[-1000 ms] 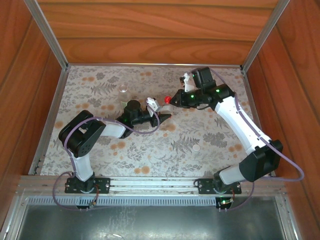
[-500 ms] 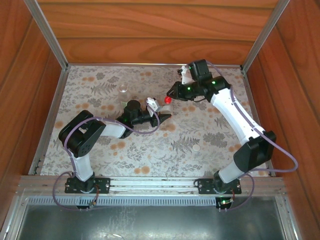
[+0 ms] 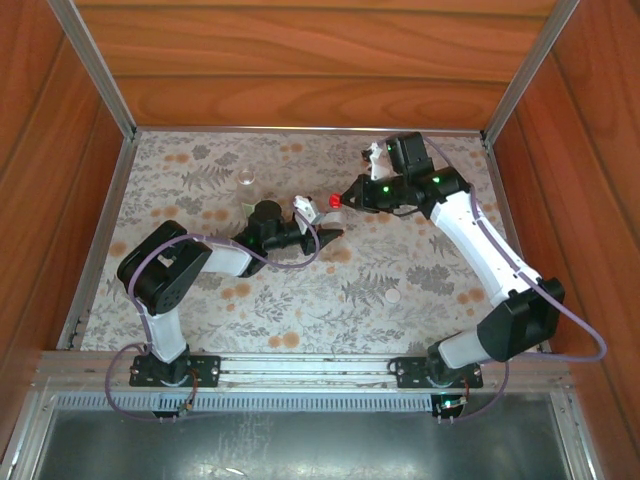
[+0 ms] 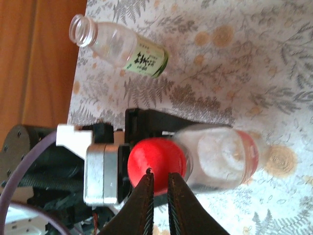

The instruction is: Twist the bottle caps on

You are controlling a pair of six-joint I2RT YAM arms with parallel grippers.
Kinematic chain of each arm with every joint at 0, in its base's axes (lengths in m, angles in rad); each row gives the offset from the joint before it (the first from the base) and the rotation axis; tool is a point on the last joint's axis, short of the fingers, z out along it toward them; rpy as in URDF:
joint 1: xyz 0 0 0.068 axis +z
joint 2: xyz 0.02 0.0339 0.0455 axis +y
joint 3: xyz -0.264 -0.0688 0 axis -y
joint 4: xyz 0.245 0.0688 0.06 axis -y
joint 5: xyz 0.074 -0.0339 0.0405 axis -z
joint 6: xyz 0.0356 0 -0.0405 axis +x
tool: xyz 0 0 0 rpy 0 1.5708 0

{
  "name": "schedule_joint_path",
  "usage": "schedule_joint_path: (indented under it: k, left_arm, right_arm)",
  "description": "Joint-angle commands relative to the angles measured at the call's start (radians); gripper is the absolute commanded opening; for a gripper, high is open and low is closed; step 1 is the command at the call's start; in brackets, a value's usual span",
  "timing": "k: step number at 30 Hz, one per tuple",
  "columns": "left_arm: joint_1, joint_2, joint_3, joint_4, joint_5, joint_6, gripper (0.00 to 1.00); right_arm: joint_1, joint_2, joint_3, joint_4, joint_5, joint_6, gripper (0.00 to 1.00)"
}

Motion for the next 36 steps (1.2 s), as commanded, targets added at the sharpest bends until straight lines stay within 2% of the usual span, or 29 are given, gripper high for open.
schedule_joint_path:
  k: [1, 5, 8, 11, 16, 23, 29, 36]
  left_arm:
    - [0.002, 0.033, -0.014, -0.107, -0.017, -0.013, 0.51]
    - [0.002, 0.033, -0.016, -0.108, -0.02, -0.005, 0.51]
    - [0.001, 0.033, -0.018, -0.108, -0.015, 0.001, 0.51]
    - [0.001, 0.028, -0.02, -0.108, -0.014, 0.001, 0.51]
    - [0.002, 0.021, -0.022, -0.108, -0.013, 0.005, 0.51]
    - [0.002, 0.027, -0.018, -0.109, -0.014, 0.001, 0.51]
    - [0.001, 0.033, -0.016, -0.109, -0.027, -0.007, 0.51]
    - [0.007, 0.044, -0.008, -0.11, -0.044, -0.025, 0.51]
  right_arm:
    - [0.012, -0.019, -0.018, -0.025, -0.048, 0.011, 0.15]
    - [0.01, -0.03, -0.002, -0.027, 0.015, 0.008, 0.16]
    - [0.002, -0.023, 0.023, -0.029, 0.057, 0.004, 0.21]
    - [-0.006, 0.015, 0.061, -0.034, 0.058, -0.005, 0.26]
    - [-0.007, 0.084, 0.123, -0.038, 0.042, -0.021, 0.27]
    - [-0.008, 0.106, 0.115, -0.056, -0.014, -0.04, 0.26]
    - [-0.008, 0.047, 0.031, -0.029, -0.042, -0.022, 0.18]
    - [0.0, -0.011, -0.031, -0.024, -0.084, -0.014, 0.16]
